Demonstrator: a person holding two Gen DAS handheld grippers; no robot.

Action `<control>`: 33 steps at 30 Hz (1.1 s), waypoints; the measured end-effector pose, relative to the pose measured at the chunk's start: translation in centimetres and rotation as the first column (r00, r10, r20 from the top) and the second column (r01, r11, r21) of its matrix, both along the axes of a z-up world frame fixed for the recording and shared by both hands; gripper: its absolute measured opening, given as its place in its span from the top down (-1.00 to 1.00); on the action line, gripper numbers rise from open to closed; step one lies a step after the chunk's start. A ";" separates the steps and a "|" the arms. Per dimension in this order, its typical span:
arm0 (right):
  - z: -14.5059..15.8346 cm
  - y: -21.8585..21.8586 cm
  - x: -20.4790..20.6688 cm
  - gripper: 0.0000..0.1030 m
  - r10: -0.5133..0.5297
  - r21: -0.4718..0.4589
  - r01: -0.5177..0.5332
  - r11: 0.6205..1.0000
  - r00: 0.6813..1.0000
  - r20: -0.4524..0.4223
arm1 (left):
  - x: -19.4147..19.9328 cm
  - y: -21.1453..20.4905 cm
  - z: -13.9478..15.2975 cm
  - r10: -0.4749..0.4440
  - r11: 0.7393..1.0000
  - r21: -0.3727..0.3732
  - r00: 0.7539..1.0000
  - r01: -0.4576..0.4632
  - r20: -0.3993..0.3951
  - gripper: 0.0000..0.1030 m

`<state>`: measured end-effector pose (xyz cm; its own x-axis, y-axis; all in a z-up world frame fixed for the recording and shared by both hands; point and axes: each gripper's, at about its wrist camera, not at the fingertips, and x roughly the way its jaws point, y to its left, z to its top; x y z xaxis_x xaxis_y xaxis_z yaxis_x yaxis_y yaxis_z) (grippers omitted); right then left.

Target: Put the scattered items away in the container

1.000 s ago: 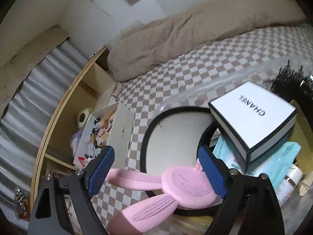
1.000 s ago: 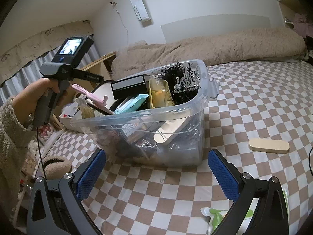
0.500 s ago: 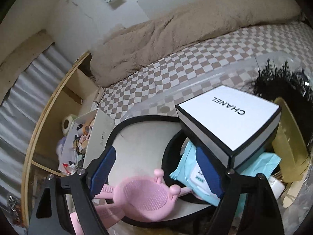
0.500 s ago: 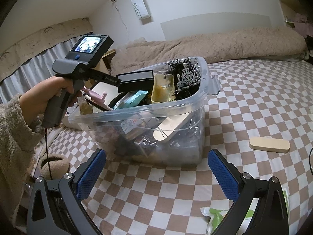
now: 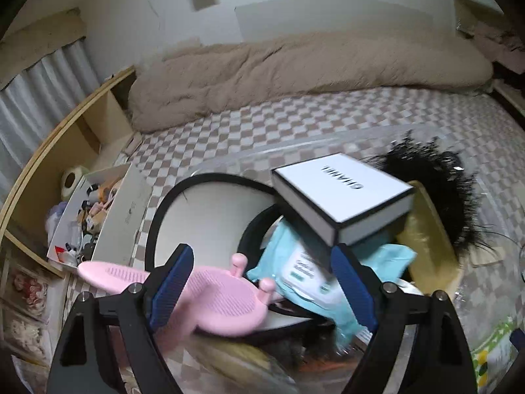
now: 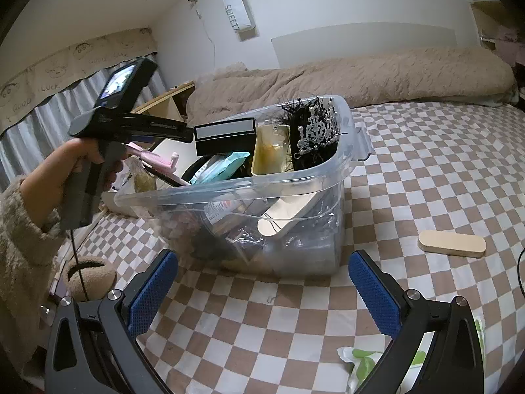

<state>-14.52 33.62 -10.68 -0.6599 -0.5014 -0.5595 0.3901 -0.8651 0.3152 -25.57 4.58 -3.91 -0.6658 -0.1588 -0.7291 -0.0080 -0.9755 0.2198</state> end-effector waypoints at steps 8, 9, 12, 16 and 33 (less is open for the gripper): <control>0.4 0.2 0.2 -1.00 -0.022 -0.007 0.022 1.000 1.000 -0.014 | 5.3 0.8 2.1 -0.075 0.993 0.084 0.990 0.085 -0.116 -1.00; 0.5 0.2 0.3 -1.00 -0.023 -0.006 0.023 1.000 1.000 -0.017 | 6.1 1.0 2.2 -0.085 0.992 0.088 0.988 0.096 -0.127 -1.00; 0.9 0.1 0.6 -1.00 -0.021 -0.005 0.021 1.000 0.999 -0.028 | 7.5 0.7 2.6 -0.089 0.991 0.087 0.983 0.104 -0.158 -1.00; 1.9 -0.1 1.3 -1.00 -0.026 -0.013 0.025 1.000 0.998 -0.060 | 10.0 0.1 3.3 -0.084 0.988 0.108 0.974 0.109 -0.211 -1.00; 6.8 -3.4 6.6 -1.00 -0.015 0.061 0.028 0.998 0.978 -0.206 | 20.7 -4.6 5.9 -0.033 0.977 0.186 0.933 0.106 -0.359 -1.00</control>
<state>-7.94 30.23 -3.86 -0.7743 -0.4542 -0.4406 0.4223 -0.8895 0.1747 -4.83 -0.05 1.97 -0.8891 0.0209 -0.4572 -0.0352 -0.9991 0.0226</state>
